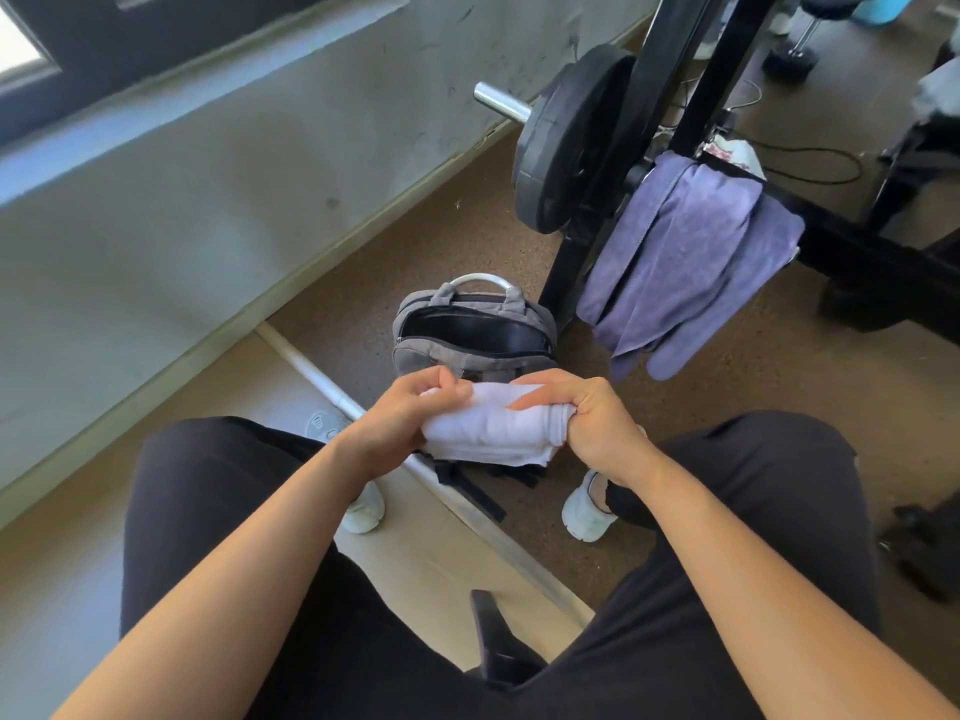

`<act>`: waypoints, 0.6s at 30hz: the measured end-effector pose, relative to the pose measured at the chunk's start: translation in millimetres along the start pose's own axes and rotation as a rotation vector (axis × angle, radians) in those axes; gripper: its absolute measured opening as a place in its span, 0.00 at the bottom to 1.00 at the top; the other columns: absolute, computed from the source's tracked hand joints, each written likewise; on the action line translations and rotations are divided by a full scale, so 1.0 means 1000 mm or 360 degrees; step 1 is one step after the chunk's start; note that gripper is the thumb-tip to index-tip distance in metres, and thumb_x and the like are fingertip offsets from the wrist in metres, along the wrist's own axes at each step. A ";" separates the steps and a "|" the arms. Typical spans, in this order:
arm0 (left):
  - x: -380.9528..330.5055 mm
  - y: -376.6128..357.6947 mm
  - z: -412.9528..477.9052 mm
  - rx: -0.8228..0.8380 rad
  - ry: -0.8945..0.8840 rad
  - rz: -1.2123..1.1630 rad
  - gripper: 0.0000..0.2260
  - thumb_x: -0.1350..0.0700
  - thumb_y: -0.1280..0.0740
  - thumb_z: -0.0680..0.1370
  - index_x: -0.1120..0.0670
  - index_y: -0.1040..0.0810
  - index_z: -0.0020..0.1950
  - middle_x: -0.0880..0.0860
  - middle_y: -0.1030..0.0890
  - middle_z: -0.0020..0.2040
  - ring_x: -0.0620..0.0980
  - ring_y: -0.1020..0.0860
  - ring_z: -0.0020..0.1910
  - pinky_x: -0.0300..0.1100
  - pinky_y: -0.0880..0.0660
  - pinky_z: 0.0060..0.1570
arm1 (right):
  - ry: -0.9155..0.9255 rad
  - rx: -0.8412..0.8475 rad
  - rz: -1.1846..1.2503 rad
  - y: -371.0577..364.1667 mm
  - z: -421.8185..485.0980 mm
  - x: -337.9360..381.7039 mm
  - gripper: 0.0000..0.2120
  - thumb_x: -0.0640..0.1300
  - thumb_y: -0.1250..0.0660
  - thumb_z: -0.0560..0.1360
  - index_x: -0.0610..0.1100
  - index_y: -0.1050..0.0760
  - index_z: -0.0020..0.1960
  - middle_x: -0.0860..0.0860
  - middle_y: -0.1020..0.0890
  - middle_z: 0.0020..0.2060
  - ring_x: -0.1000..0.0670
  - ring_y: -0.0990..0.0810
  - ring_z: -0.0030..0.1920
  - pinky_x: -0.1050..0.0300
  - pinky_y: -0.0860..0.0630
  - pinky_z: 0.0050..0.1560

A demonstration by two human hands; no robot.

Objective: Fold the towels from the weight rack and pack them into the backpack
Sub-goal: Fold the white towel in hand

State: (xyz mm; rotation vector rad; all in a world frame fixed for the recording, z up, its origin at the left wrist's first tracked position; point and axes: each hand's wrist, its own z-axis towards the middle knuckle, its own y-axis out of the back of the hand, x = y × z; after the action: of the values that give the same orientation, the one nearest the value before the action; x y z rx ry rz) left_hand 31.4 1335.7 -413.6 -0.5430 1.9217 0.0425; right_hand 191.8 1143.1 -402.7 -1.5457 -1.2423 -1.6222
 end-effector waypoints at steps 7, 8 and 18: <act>0.002 -0.003 -0.004 -0.0054 -0.0372 0.0643 0.14 0.63 0.19 0.69 0.52 0.23 0.41 0.54 0.17 0.52 0.54 0.17 0.51 0.52 0.20 0.52 | -0.0404 0.0482 0.0107 0.016 0.003 -0.004 0.09 0.46 0.33 0.67 0.44 0.25 0.46 0.45 0.20 0.57 0.50 0.20 0.55 0.51 0.28 0.54; 0.002 -0.006 -0.004 -0.0043 -0.0426 0.0697 0.14 0.62 0.19 0.69 0.51 0.22 0.42 0.53 0.17 0.52 0.55 0.18 0.52 0.53 0.21 0.53 | -0.0421 0.0441 0.0062 0.016 0.004 -0.005 0.14 0.49 0.29 0.67 0.44 0.28 0.49 0.45 0.20 0.54 0.53 0.21 0.53 0.54 0.26 0.52; 0.000 -0.004 0.017 0.0247 -0.0814 0.1423 0.19 0.39 0.22 0.71 0.40 0.26 0.55 0.43 0.21 0.55 0.48 0.21 0.53 0.45 0.22 0.48 | -0.0231 0.0682 -0.0734 0.004 0.038 -0.015 0.15 0.47 0.21 0.67 0.45 0.24 0.47 0.48 0.19 0.41 0.54 0.23 0.39 0.55 0.26 0.40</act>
State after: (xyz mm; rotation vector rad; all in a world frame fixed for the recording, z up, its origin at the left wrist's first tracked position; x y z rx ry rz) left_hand 47.9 1337.4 -419.5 0.4310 1.5024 0.5454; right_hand 214.4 1172.5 -420.5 -1.1770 -1.9887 -1.3844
